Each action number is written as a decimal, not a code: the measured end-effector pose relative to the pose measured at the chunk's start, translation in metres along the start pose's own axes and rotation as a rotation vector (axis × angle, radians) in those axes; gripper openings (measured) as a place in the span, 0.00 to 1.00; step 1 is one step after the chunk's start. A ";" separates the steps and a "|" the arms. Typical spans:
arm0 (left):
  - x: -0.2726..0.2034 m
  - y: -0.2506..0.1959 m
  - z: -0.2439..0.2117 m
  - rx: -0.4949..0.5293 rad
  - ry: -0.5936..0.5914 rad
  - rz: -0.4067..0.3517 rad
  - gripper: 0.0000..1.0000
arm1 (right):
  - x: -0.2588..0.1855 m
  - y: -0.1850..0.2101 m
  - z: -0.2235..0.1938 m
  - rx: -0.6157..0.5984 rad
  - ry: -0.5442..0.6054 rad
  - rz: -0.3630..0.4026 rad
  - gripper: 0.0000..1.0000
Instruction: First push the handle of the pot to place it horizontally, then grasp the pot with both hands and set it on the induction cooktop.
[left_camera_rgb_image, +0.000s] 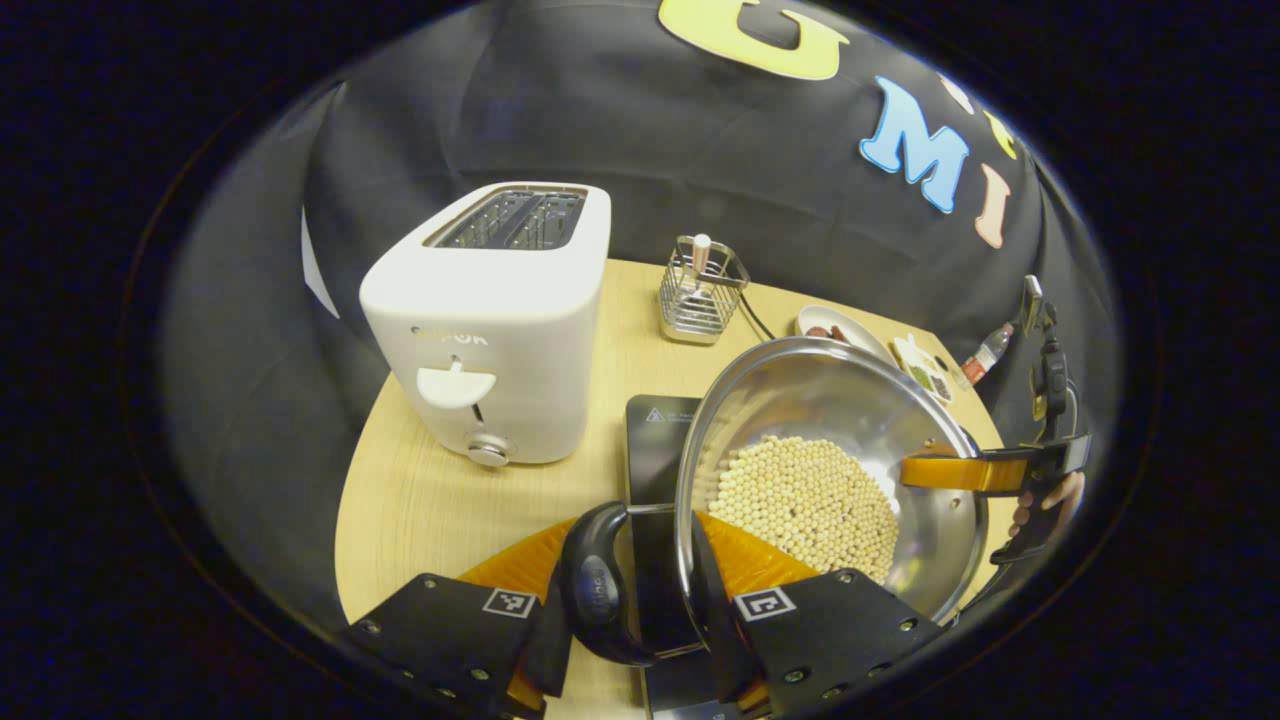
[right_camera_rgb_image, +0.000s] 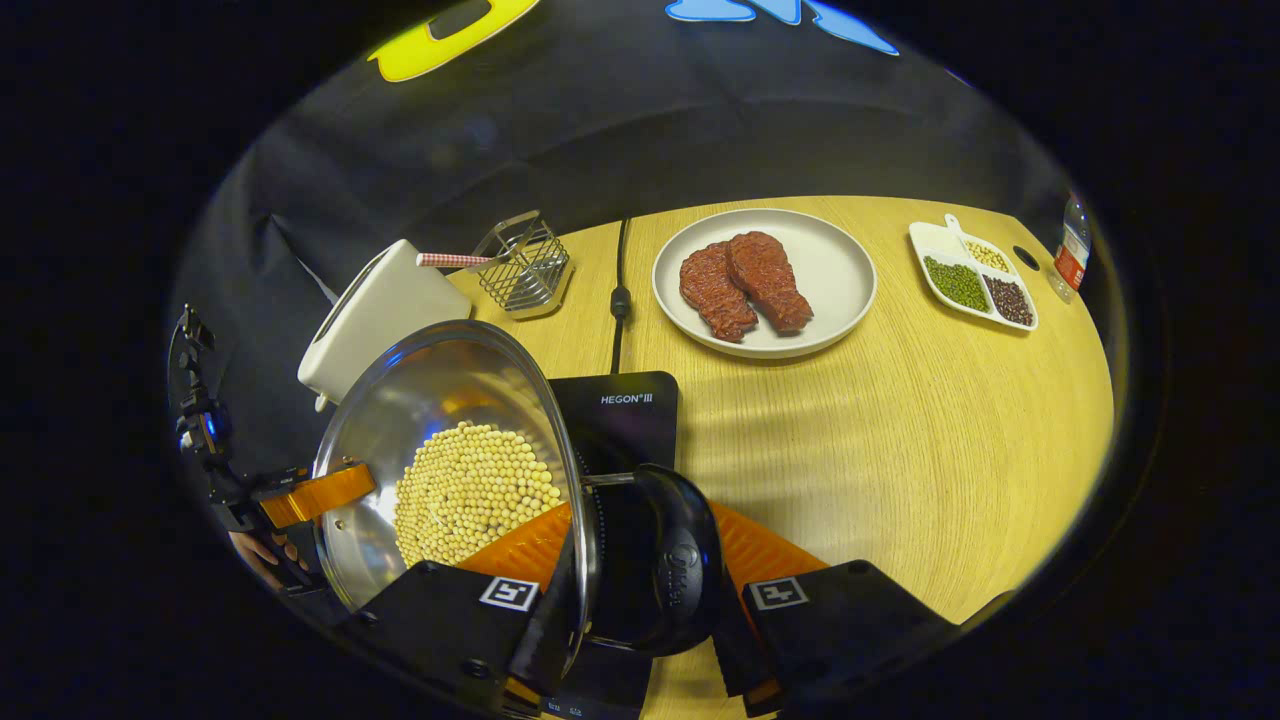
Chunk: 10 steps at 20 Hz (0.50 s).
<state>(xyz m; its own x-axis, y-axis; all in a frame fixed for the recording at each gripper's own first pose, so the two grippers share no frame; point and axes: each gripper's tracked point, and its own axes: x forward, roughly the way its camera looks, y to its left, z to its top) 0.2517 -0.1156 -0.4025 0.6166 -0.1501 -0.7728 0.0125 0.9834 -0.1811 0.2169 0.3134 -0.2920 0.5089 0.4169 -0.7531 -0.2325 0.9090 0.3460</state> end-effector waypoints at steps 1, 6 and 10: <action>0.001 0.000 0.001 0.000 0.000 0.000 0.59 | 0.000 0.000 0.001 -0.004 0.000 -0.001 0.63; 0.001 0.000 0.000 0.015 0.013 0.018 0.59 | -0.003 -0.001 0.002 -0.009 -0.007 -0.007 0.61; -0.008 0.006 0.006 0.143 0.009 0.097 0.65 | -0.015 -0.009 0.002 -0.032 -0.014 -0.018 0.78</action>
<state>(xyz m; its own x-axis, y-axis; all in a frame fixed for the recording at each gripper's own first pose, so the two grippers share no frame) 0.2515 -0.1080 -0.3935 0.6134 -0.0541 -0.7879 0.0658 0.9977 -0.0173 0.2132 0.2989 -0.2825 0.5247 0.4005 -0.7512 -0.2497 0.9160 0.3140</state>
